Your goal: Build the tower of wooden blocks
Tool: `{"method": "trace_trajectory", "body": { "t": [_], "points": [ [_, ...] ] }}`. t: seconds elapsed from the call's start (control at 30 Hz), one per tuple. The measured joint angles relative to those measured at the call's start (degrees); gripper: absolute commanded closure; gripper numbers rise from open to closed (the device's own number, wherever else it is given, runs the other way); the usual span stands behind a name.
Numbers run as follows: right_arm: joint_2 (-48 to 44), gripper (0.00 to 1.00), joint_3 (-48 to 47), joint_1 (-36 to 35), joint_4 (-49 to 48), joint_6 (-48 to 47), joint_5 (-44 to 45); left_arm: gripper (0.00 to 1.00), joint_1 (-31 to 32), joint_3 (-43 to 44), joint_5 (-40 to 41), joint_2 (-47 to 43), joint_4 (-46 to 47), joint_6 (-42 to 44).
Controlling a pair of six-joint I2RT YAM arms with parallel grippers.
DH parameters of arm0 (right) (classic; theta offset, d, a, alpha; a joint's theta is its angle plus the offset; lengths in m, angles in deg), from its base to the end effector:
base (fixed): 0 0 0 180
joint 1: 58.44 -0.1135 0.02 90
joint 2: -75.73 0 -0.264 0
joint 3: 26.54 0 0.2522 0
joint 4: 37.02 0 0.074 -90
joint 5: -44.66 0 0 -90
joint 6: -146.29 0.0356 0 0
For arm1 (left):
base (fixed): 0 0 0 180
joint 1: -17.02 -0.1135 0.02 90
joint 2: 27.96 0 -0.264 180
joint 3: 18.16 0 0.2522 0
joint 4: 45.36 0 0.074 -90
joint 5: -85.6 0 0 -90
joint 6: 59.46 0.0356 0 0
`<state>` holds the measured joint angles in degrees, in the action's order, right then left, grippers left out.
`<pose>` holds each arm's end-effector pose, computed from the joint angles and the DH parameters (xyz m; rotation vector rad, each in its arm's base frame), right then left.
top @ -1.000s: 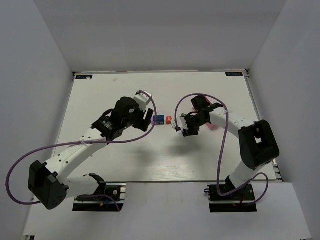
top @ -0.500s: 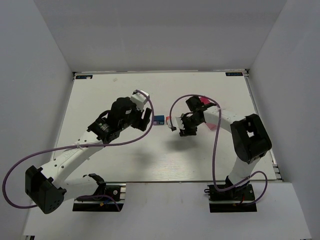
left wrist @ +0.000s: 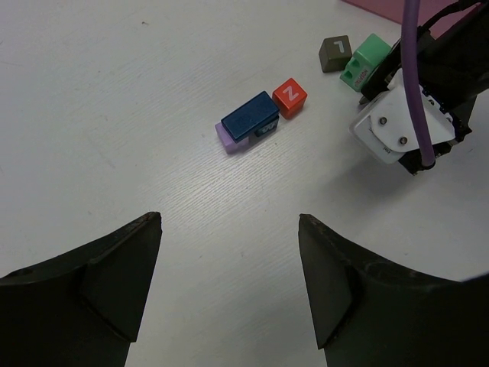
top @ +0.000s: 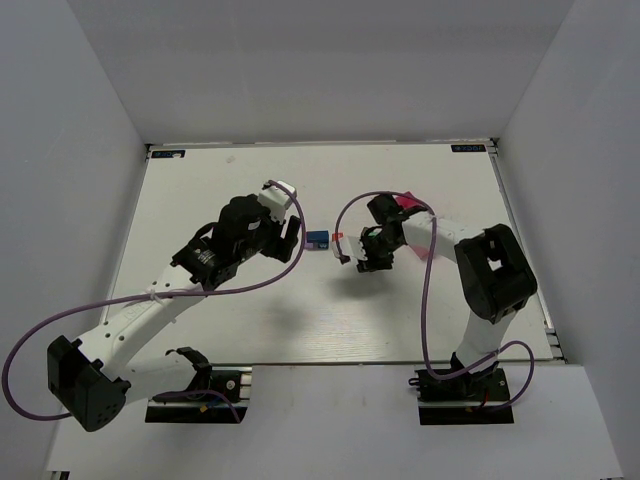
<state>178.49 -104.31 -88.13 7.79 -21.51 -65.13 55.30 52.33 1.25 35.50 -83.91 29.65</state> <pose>0.2929 0.1809 0.1636 -2.2045 1.5137 0.2317 0.1950 -0.1494 0.3233 0.6275 2.0382 -0.3009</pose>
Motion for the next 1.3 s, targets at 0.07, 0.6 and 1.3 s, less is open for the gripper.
{"method": "trace_trajectory", "body": {
  "t": [0.07, 0.6, 1.3],
  "points": [
    [0.5, 0.53, -0.6, -0.1, 0.2, 0.0, 0.3, 0.18, 0.0, -0.1, 0.2, -0.1, 0.0, 0.0],
    [-0.3, 0.92, -9.1, -1.7, 7.3, 3.7, -6.5, 0.18, 0.0, -0.4, 2.5, -1.6, 0.1, -0.2],
    [13.2, 0.90, -29.6, -6.0, 5.7, 15.3, 4.0, 0.16, 0.0, -2.0, 6.4, -5.5, 0.5, -0.6]
  ]
}}
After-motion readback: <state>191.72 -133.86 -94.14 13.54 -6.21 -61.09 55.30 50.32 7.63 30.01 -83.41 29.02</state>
